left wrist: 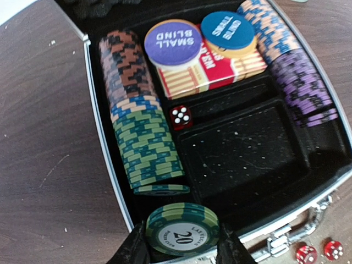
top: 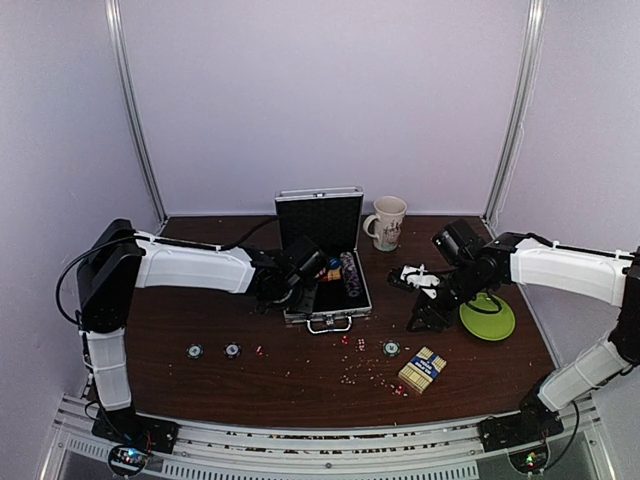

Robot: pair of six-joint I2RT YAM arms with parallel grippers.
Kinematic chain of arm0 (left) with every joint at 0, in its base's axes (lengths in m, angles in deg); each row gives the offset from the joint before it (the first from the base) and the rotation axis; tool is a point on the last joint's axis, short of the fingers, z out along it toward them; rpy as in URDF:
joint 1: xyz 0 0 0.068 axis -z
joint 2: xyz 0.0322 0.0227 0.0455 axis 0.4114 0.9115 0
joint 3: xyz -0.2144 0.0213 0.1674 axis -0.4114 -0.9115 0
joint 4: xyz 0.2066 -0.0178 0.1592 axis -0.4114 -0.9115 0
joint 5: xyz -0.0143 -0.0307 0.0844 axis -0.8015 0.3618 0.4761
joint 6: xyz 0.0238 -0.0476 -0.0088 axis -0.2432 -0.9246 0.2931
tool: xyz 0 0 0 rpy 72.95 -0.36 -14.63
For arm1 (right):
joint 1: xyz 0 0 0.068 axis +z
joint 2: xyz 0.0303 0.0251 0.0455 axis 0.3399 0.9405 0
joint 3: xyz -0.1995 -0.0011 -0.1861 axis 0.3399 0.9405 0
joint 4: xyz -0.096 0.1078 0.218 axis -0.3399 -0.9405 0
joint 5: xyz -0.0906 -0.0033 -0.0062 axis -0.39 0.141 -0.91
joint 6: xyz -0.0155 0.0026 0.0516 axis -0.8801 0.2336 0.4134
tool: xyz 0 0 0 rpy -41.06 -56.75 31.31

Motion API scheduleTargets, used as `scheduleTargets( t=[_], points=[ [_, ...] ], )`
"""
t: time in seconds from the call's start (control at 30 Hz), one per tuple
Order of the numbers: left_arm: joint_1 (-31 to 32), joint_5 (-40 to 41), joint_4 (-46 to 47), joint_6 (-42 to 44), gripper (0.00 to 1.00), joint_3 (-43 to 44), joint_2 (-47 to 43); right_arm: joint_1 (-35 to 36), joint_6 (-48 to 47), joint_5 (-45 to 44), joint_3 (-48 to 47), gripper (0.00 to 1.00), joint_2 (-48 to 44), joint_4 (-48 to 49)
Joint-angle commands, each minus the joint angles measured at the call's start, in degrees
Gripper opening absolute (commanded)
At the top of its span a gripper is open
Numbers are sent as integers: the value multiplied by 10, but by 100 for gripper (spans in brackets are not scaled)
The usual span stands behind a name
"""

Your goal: Pack up texas hold em set

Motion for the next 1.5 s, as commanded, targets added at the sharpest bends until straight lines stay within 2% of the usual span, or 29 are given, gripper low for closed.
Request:
scheduleTargets(
  t=[0.0,0.43,0.73,0.97,1.13,1.47],
  points=[
    [-10,11,31,-21,32,1,17,-5,0,13,3,51,6,3],
    [-23,33,38,-10,33,16,47,-5,2,18,3,51,13,1],
    [-26,28,28,-6,51,24,58,-6,2,19,2,51,19,1],
    [-26,29,22,-2,54,27,48,-5,2,19,1,51,21,0],
    [-19,33,9,9,58,19,8,-5,2,18,1,52,19,-1],
    [20,-20,-34,58,66,-59,-164,-3,-7,-2,-19,54,40,-22]
  ],
)
